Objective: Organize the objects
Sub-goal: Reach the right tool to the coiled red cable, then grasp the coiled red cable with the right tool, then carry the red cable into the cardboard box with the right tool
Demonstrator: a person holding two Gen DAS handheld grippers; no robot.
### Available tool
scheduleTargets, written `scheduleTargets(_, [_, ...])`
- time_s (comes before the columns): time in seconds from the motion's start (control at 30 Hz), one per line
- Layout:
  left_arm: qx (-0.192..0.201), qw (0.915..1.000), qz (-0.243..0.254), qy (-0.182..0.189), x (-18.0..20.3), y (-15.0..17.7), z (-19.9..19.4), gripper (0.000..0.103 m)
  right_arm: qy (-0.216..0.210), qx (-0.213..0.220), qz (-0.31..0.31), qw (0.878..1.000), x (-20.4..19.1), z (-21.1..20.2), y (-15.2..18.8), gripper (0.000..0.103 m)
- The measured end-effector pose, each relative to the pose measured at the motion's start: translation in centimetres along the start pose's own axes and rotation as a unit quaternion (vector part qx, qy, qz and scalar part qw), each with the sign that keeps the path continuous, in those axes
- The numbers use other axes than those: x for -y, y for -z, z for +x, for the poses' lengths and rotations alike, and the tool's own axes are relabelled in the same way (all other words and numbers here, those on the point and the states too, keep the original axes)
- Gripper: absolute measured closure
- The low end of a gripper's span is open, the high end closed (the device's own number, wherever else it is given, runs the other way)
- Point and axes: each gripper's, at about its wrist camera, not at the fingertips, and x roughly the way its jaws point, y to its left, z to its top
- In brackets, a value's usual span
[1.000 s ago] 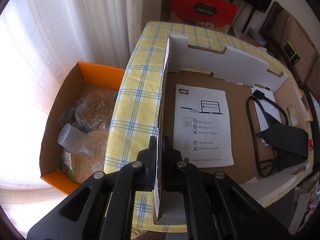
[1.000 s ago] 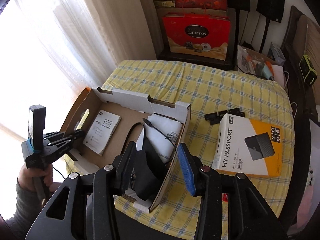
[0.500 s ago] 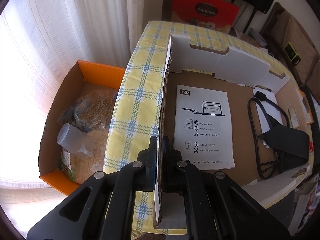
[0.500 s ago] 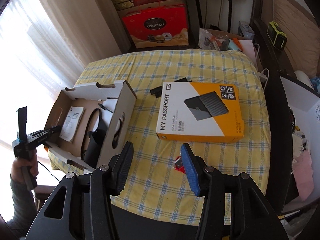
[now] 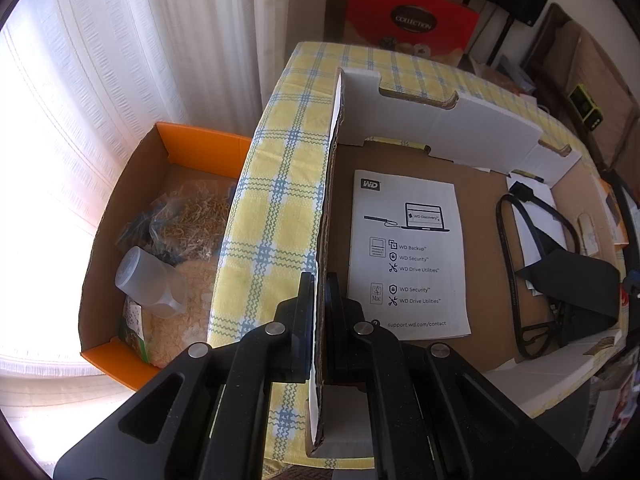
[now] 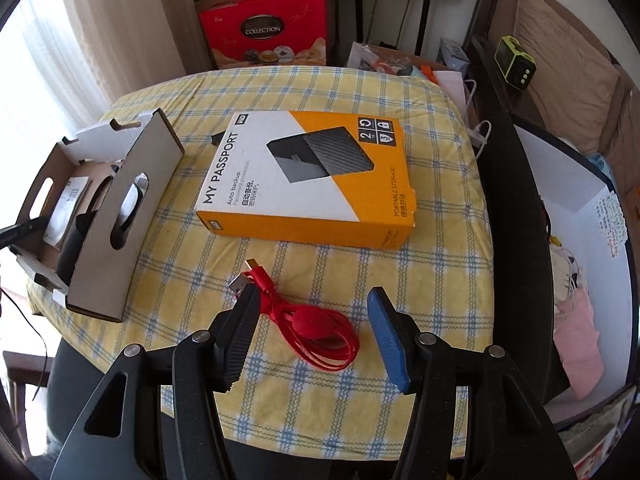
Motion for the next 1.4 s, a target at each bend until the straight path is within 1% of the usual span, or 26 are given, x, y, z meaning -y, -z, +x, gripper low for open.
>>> scheduleTargets(0.1, [0.000, 1.0000, -0.001, 0.001, 0.0, 0.0, 0.0, 0.099, -0.006, -0.006, -0.018, 1.000, -0.1, 1.0, 0.2, 0.045])
scheduleTargets(0.13, [0.000, 1.0000, -0.001, 0.001, 0.0, 0.0, 0.0, 0.099, -0.013, -0.004, -0.021, 1.000, 0.0, 1.2, 0.3, 0.041])
scheduleTargets(0.2, [0.000, 1.0000, -0.001, 0.001, 0.0, 0.1, 0.0, 0.099, -0.031, -0.003, -0.025, 0.999, 0.2, 1.4, 0.5, 0.037])
scheduleTargets(0.27, [0.000, 1.0000, -0.001, 0.001, 0.0, 0.1, 0.0, 0.099, -0.039, -0.009, -0.033, 0.999, 0.2, 1.7, 0.7, 0.036])
scheduleTargets(0.37, [0.000, 1.0000, -0.001, 0.000, 0.0, 0.1, 0.0, 0.099, -0.049, -0.007, -0.051, 0.997, -0.2, 1.7, 1.2, 0.037])
scheduleTargets(0.47, [0.000, 1.0000, -0.001, -0.001, 0.1, 0.1, 0.0, 0.099, -0.031, -0.008, -0.066, 0.997, -0.7, 2.1, 1.3, 0.037])
scheduleTargets(0.53, [0.000, 1.0000, -0.002, -0.001, 0.2, 0.2, 0.0, 0.099, -0.028, -0.012, -0.071, 0.997, -0.9, 2.5, 1.1, 0.037])
scheduleTargets(0.57, [0.000, 1.0000, -0.002, -0.001, 0.2, 0.2, 0.0, 0.099, -0.030, -0.013, -0.072, 0.997, -0.9, 2.7, 1.1, 0.038])
scheduleTargets(0.63, [0.000, 1.0000, -0.002, -0.001, 0.2, 0.1, -0.1, 0.099, -0.030, -0.014, -0.078, 0.996, -1.0, 3.0, 1.2, 0.044])
scheduleTargets(0.67, [0.000, 1.0000, -0.002, -0.001, 0.2, 0.1, -0.1, 0.099, -0.024, -0.013, -0.083, 0.996, -1.1, 3.0, 1.3, 0.046])
scheduleTargets(0.7, [0.000, 1.0000, -0.002, -0.001, 0.1, 0.1, -0.1, 0.099, -0.016, -0.013, -0.090, 0.996, -1.3, 3.0, 1.4, 0.050])
scheduleTargets(0.73, [0.000, 1.0000, -0.002, -0.001, 0.2, 0.1, -0.1, 0.099, -0.014, -0.010, -0.095, 0.995, -1.3, 2.9, 1.6, 0.058])
scheduleTargets(0.77, [0.000, 1.0000, -0.002, -0.002, 0.1, 0.1, -0.1, 0.099, -0.014, -0.007, -0.098, 0.995, -1.4, 2.7, 1.7, 0.060])
scheduleTargets(0.87, [0.000, 1.0000, -0.003, -0.002, 0.2, 0.1, -0.1, 0.099, -0.010, -0.004, -0.104, 0.995, -1.4, 2.6, 2.0, 0.063])
scheduleTargets(0.93, [0.000, 1.0000, -0.003, -0.001, 0.2, 0.1, -0.1, 0.099, -0.014, -0.002, -0.107, 0.994, -1.5, 2.4, 2.1, 0.074])
scheduleTargets(1.1, [0.000, 1.0000, -0.003, -0.001, 0.2, 0.1, -0.1, 0.099, -0.054, 0.009, -0.094, 0.994, -1.8, 1.1, 2.1, 0.077])
scheduleTargets(1.27, [0.000, 1.0000, -0.003, 0.000, 0.2, 0.1, -0.1, 0.099, -0.085, 0.025, -0.099, 0.991, -3.1, -0.6, 1.6, 0.077])
scheduleTargets(1.4, [-0.001, 1.0000, -0.003, 0.002, 0.2, 0.1, -0.1, 0.099, -0.099, 0.043, -0.107, 0.988, -4.3, -2.2, 1.0, 0.077])
